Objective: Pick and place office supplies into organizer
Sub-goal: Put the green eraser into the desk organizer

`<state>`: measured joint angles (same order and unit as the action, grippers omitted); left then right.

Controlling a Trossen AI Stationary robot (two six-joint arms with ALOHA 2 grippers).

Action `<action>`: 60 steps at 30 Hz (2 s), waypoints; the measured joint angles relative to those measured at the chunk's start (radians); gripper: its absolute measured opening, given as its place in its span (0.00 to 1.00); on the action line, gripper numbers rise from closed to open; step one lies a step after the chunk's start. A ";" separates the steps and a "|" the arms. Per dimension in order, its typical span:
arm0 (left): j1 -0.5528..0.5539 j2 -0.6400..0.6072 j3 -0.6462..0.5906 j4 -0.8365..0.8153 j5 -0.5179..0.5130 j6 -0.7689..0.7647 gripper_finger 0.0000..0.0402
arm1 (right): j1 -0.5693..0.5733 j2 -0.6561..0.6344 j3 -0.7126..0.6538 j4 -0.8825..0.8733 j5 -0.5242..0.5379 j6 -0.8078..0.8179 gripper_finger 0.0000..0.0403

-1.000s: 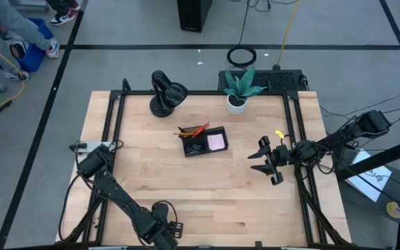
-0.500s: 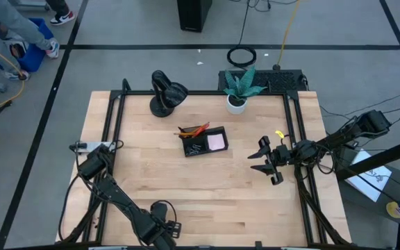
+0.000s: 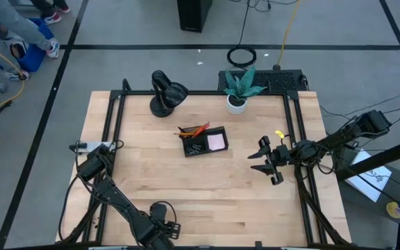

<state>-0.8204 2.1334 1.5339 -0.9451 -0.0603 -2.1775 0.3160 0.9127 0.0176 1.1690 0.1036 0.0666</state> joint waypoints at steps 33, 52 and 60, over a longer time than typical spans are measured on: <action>0.002 0.003 -0.002 0.000 0.007 -0.033 0.40 | 0.000 0.000 0.000 0.000 0.000 0.000 0.40; 0.002 0.003 -0.002 0.003 -0.005 -0.053 0.26 | 0.000 0.000 0.000 0.000 0.000 0.000 0.40; 0.002 0.003 -0.003 0.001 -0.011 -0.053 0.23 | 0.000 0.000 0.000 0.000 0.000 0.000 0.40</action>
<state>-0.8185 2.1361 1.5311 -0.9440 -0.0715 -2.2307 0.3161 0.9127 0.0174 1.1690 0.1036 0.0662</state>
